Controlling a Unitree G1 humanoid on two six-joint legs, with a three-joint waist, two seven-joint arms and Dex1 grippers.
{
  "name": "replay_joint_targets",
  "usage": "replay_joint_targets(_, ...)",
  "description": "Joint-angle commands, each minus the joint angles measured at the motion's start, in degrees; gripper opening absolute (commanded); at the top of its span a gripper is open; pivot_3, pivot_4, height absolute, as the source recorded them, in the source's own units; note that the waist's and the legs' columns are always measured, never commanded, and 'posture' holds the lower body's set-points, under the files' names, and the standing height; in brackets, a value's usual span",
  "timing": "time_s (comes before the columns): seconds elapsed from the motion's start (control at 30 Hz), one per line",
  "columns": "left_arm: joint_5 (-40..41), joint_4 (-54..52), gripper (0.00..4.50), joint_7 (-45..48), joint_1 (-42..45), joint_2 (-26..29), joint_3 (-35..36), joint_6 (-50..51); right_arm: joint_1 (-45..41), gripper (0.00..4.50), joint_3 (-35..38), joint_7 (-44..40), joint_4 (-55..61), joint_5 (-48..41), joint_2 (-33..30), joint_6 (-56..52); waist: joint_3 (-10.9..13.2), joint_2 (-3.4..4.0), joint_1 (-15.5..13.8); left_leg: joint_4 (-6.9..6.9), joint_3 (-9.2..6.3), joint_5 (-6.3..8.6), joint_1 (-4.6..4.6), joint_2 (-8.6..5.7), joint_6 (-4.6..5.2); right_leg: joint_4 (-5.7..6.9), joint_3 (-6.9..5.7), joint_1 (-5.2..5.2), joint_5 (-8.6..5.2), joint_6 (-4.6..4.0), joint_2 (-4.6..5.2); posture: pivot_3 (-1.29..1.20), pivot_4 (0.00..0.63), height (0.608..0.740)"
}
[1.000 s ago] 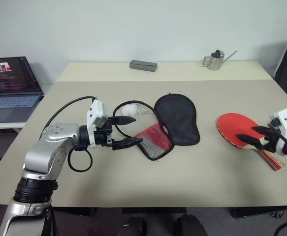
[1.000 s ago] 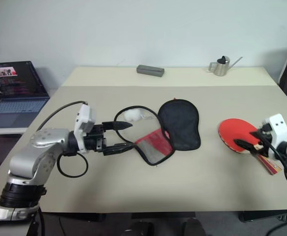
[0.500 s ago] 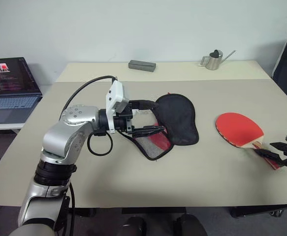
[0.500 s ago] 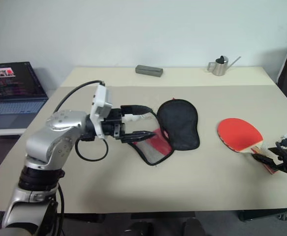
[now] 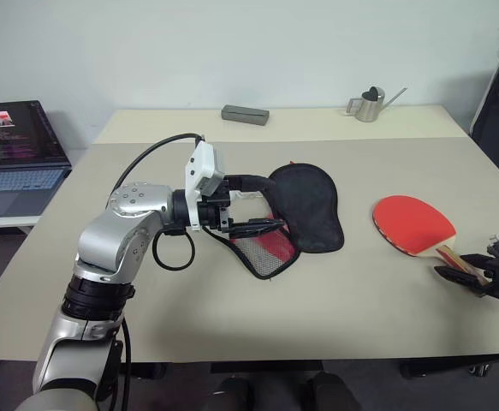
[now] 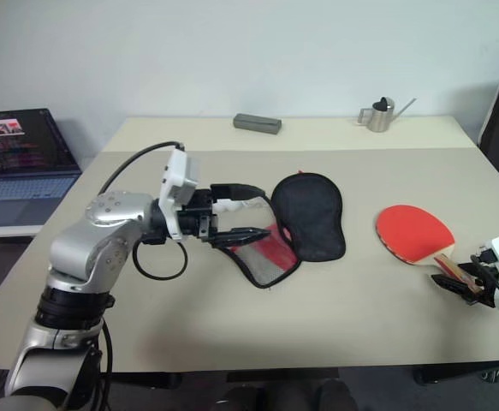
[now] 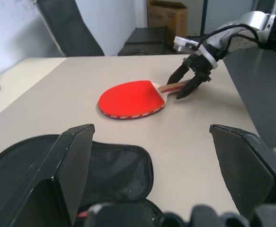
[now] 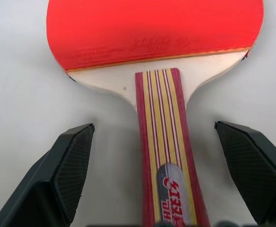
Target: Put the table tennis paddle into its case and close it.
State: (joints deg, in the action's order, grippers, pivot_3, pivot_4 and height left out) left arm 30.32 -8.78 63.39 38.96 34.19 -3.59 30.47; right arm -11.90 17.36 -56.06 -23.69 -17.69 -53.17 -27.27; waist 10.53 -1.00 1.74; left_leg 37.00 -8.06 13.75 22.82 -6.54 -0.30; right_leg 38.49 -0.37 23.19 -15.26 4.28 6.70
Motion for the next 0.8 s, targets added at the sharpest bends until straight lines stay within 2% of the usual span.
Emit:
replay_joint_targets(0.03, -0.11, -0.45, 4.27, 0.4, 0.19, 0.92, 1.24, -1.4, -1.4, 4.3, -1.55, -0.03, -2.13, 1.2, 0.68, 2.61, 0.0, -0.04, 0.04, 0.01, 0.05, 0.0, -0.02, 0.06, 0.0, -0.02, 0.02, 0.0, 0.04, -0.03, -0.04, 0.0, 0.15, 0.74)
replay_joint_targets(0.1, -0.15, -0.5, 4.27, 0.31, -0.18, 1.25, 1.57, -1.4, -1.71, 3.89, -2.33, -0.02, -2.68, 2.21, 0.61, 3.96, 0.0, -0.05, 0.05, 0.03, 0.1, 0.0, -0.03, 0.14, 0.0, -0.08, 0.06, -0.01, 0.09, -0.05, -0.11, 0.0, 0.15, 0.74)
replay_joint_targets(0.17, -0.14, -0.61, 4.27, 0.16, -0.49, 1.52, 1.77, -1.45, -1.88, 3.27, -2.53, 0.02, -2.98, 2.53, 0.63, 4.47, 0.0, -0.05, 0.05, 0.03, 0.15, 0.0, -0.07, 0.21, 0.0, -0.07, 0.12, -0.01, 0.11, -0.07, -0.18, 0.0, 0.15, 0.74)
replay_joint_targets(0.37, -0.79, -0.33, 4.27, -0.97, -2.52, 2.52, 2.61, -2.48, -0.89, 1.1, -2.48, -0.21, -1.61, 3.34, 0.21, 6.11, 0.0, -0.06, 0.02, 0.0, 0.22, 0.0, -0.13, 0.29, 0.0, -0.06, 0.3, -0.01, 0.13, -0.09, -0.32, 0.0, 0.15, 0.74)
replay_joint_targets(0.57, -0.96, 0.43, 4.27, -2.25, -3.83, 2.79, 3.94, -3.29, -1.85, 1.07, -0.34, 2.08, 5.37, 0.57, 1.27, 2.29, -0.01, -0.05, 0.16, 0.0, 0.34, 0.0, -0.13, 0.34, 0.0, -0.22, 0.52, 0.01, 0.27, -0.04, -0.42, 0.0, 0.15, 0.74)
replay_joint_targets(0.8, -1.79, 3.15, 4.27, -2.18, -5.4, 6.45, 7.88, -4.69, -6.67, 1.07, 4.84, 7.47, 17.08, -5.86, 1.72, -7.64, -0.01, -0.01, 0.13, -0.03, 0.46, 0.01, -0.09, 0.44, 0.0, -0.41, 0.73, 0.1, 0.42, -0.02, -0.54, 0.0, 0.15, 0.74)
